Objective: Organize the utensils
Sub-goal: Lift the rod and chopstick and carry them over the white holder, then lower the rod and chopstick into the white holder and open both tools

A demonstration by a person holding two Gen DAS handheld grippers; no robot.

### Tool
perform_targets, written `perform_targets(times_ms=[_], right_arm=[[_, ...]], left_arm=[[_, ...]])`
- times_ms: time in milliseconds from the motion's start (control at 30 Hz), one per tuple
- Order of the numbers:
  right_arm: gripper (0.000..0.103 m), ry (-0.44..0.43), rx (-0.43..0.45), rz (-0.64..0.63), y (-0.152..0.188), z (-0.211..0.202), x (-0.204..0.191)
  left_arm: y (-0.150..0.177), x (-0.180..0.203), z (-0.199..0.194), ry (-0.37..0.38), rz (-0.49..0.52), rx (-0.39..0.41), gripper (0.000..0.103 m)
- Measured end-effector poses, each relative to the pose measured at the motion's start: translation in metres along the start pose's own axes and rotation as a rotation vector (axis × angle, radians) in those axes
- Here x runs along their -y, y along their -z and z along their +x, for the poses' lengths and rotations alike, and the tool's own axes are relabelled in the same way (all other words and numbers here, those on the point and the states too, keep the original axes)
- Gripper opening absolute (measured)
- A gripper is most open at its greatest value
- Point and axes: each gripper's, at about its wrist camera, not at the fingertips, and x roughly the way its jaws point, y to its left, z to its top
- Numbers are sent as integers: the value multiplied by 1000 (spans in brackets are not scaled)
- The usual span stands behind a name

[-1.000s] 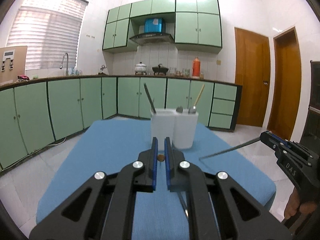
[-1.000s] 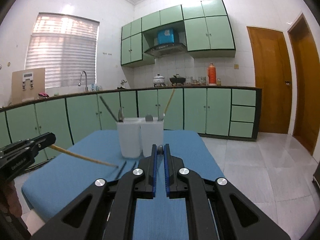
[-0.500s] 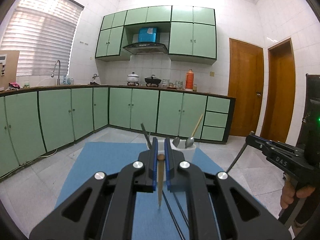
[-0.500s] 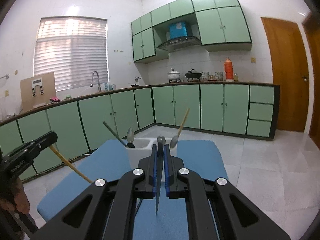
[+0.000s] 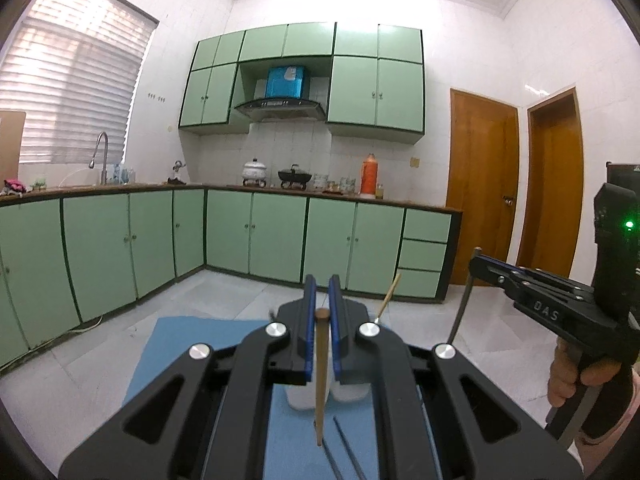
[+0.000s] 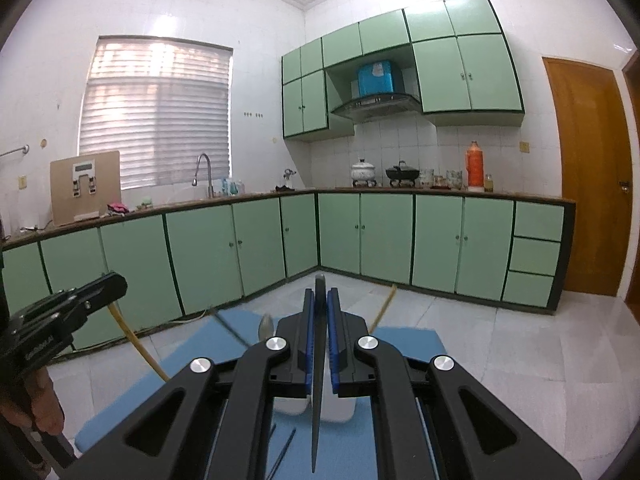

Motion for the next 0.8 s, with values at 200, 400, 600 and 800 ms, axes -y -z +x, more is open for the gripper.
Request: perform_targets(times_ms=[200, 400, 600, 800], right_arm=[[6, -2, 69, 3, -44, 23, 7], [6, 42, 126, -10, -69, 61, 13], [6, 70, 121, 0, -59, 114, 24], [6, 68, 63, 27, -29, 148, 33]], left_arm=[[-42, 10, 18, 13, 10, 105, 6], [-63, 21, 60, -9, 26, 166, 6], [-53, 12, 118, -28, -3, 139, 6], [-28, -3, 156, -30, -28, 75, 6]])
